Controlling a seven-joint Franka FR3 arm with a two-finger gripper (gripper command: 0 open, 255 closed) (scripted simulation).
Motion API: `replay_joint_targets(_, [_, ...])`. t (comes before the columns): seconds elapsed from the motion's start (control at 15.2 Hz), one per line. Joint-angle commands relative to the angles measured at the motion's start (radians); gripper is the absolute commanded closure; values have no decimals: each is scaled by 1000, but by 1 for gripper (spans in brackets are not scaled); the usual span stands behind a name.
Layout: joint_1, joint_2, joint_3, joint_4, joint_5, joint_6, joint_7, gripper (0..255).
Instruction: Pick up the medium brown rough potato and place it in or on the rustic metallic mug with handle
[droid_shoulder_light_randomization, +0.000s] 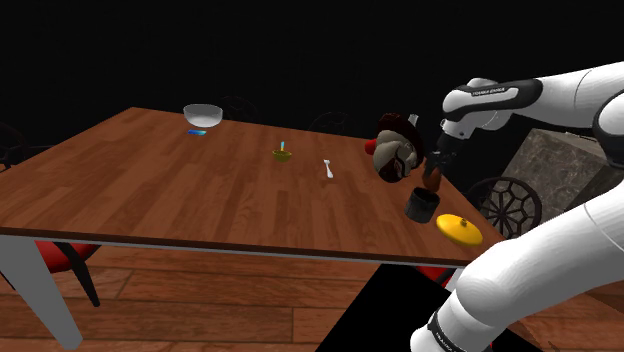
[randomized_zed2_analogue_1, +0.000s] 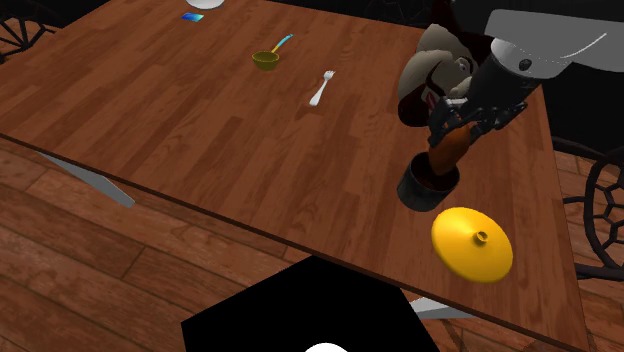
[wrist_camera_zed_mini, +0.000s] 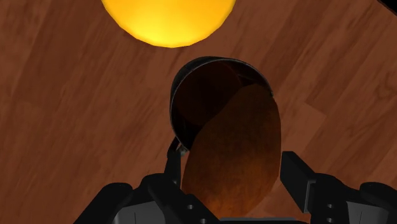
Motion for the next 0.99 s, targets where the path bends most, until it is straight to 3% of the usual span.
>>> replay_joint_targets(0.0, [1,8,-6,-20,2,28,-4,255])
replay_joint_targets(0.33, [4,36,-24,-69,11,100,-18,255])
replay_joint_targets(0.86, [4,36,-24,-68,11,100,-18,255])
replay_joint_targets(0.92, [4,36,-24,-68,11,100,-18,0])
